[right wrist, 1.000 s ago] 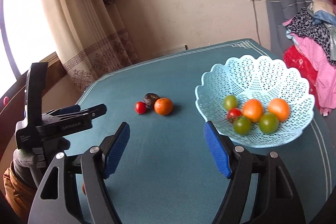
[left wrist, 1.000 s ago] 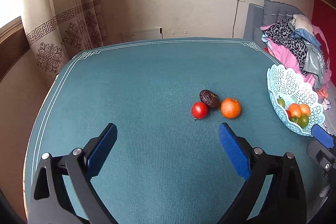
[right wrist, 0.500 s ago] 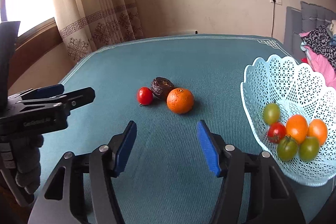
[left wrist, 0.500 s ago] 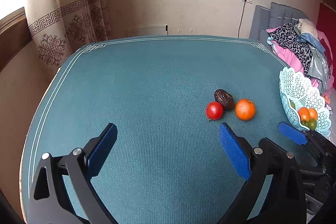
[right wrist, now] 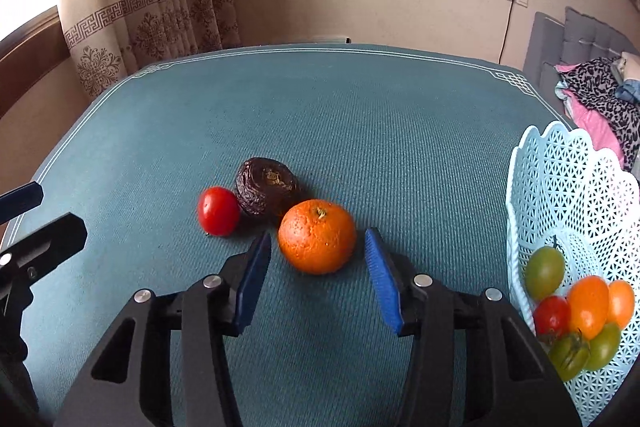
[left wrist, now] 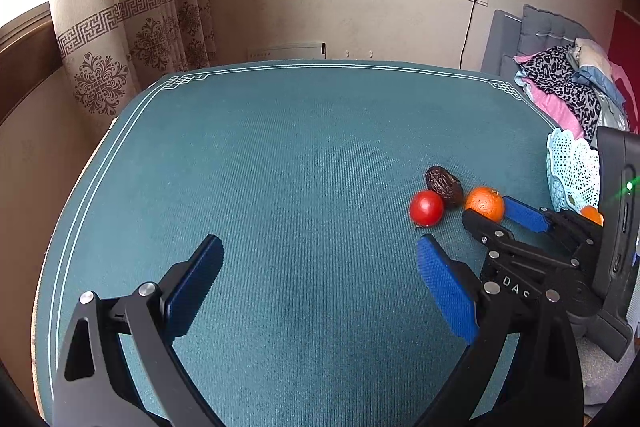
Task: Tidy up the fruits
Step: 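Grasp the orange with the right gripper, then grasp the dark brown avocado with the left gripper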
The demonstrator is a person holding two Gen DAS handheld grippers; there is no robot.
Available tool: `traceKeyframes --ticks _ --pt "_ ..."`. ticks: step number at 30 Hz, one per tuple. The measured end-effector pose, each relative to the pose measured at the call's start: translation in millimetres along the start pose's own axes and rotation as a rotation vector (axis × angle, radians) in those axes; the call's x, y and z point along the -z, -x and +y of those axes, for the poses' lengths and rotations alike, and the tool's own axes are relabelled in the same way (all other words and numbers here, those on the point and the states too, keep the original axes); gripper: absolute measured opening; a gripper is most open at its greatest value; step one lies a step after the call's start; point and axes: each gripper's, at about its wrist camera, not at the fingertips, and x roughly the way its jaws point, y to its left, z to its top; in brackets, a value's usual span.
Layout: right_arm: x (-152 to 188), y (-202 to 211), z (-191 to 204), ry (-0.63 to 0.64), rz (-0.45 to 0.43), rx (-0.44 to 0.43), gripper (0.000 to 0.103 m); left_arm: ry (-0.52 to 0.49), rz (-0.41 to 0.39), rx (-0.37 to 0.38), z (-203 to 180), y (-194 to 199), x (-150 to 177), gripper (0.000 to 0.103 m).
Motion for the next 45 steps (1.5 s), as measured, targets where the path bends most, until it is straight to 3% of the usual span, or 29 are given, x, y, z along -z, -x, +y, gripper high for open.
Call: traceKeyframes --ticks 8,23,30,36,45 --pt "-7 -13 2 -0.009 0.028 -0.038 0.039 0.012 0.018 -0.006 6 -11 0 0.098" --pt "3 0 22 0.062 0.028 -0.177 0.039 -0.019 0.015 -0.030 -1 -20 -9 0.098" --pt "23 17 14 0.049 0.041 -0.203 0.039 -0.072 0.014 0.001 -22 -30 -17 0.097" --pt "38 31 2 0.017 0.047 -0.222 0.039 -0.109 0.030 0.046 -41 -46 -28 0.086" --pt "46 41 -9 -0.018 0.042 -0.234 0.039 -0.159 0.040 0.124 -72 -67 -46 0.081"
